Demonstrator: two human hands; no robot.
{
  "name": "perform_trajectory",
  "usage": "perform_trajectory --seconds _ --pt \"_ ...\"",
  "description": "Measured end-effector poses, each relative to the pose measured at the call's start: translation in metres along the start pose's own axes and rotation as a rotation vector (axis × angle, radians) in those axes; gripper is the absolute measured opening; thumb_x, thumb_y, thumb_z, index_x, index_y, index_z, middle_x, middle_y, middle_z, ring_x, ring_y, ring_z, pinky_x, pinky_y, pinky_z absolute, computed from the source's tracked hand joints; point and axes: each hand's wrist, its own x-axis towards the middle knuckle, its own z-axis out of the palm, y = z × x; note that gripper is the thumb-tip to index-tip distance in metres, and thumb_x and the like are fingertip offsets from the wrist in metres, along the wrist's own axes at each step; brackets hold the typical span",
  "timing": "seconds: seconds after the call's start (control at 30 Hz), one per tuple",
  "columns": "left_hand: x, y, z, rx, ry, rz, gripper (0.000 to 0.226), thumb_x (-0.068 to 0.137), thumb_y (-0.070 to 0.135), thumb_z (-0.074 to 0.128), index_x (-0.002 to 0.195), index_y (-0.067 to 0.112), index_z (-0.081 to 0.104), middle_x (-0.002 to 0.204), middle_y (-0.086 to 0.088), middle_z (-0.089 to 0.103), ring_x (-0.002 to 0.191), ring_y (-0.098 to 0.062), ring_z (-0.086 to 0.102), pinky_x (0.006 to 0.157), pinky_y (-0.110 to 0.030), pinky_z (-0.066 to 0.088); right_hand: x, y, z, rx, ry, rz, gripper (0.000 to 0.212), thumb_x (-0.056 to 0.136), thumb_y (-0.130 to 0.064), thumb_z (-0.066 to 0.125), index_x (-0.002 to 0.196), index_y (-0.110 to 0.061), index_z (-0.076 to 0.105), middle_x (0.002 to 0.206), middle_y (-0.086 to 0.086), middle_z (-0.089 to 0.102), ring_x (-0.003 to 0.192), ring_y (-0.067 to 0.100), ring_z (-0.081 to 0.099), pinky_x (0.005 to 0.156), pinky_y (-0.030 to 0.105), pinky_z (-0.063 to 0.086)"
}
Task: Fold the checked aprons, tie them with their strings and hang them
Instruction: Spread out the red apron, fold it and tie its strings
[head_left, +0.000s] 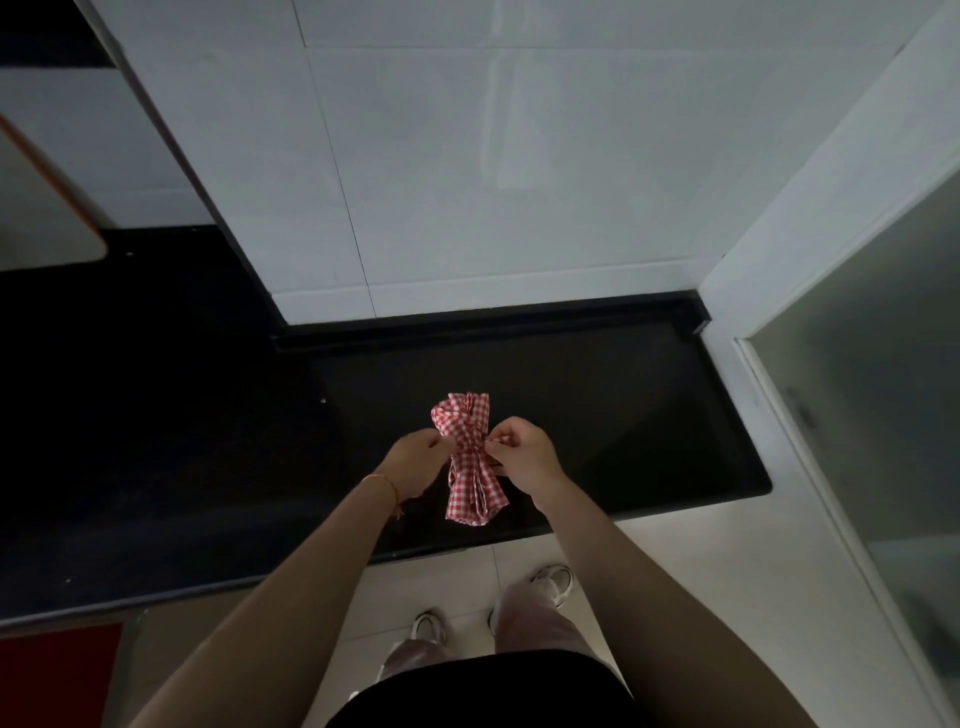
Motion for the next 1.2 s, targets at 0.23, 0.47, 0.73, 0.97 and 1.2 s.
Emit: perform_trajectory --seconds 0.23,0.47,0.73,0.97,1.2 --pt "-0.007 -0.007 0.017 -0.333 0.159 0.153 0.019 0.092 0.026 0.066 0.076 0.017 0.068 0.093 -0.002 0.063 0.083 -0.018 0.06 0.076 -0.034 0.051 -0.005 -0.001 0.002 -0.078 0.012 -0.102 0.004 0.095 -0.02 0.063 0.096 -0.02 0.066 0.095 -0.002 0.069 0.089 0.011 0.067 0.087 0.038 0.058" --pt "-0.002 -0.002 0.023 -0.253 0.179 0.143 0.016 0.098 0.023 0.056 0.102 0.018 0.07 0.096 0.002 0.068 0.089 -0.013 0.064 0.081 -0.029 0.053 -0.007 -0.003 -0.001 -0.191 -0.029 -0.191 0.012 0.097 -0.02 0.06 0.103 -0.017 0.069 0.097 -0.003 0.07 0.09 0.01 0.068 0.086 0.038 0.058" --pt "0.004 -0.001 0.015 -0.135 0.212 0.162 0.01 0.092 0.021 0.067 0.088 0.028 0.072 0.084 0.008 0.07 0.078 -0.01 0.066 0.072 -0.025 0.056 -0.006 -0.017 0.003 -0.286 -0.024 -0.254 0.009 0.095 -0.017 0.062 0.091 -0.025 0.063 0.092 -0.004 0.067 0.086 0.009 0.066 0.084 0.035 0.058" --pt "0.005 0.002 0.014 -0.032 0.117 0.206 0.016 0.093 0.014 0.064 0.105 0.02 0.074 0.088 0.006 0.068 0.083 -0.01 0.065 0.081 -0.027 0.055 -0.001 -0.026 0.002 -0.374 -0.02 -0.364 0.01 0.095 -0.015 0.062 0.101 -0.017 0.07 0.098 -0.003 0.069 0.09 0.007 0.064 0.083 0.026 0.055" --pt "0.006 0.002 0.014 -0.128 0.118 0.198 0.009 0.092 0.02 0.067 0.086 0.02 0.074 0.082 -0.001 0.07 0.08 -0.021 0.067 0.08 -0.034 0.056 0.006 -0.034 0.0 -0.292 0.001 -0.32 0.017 0.097 -0.016 0.059 0.109 -0.017 0.071 0.109 -0.005 0.067 0.098 0.004 0.06 0.084 0.017 0.048"
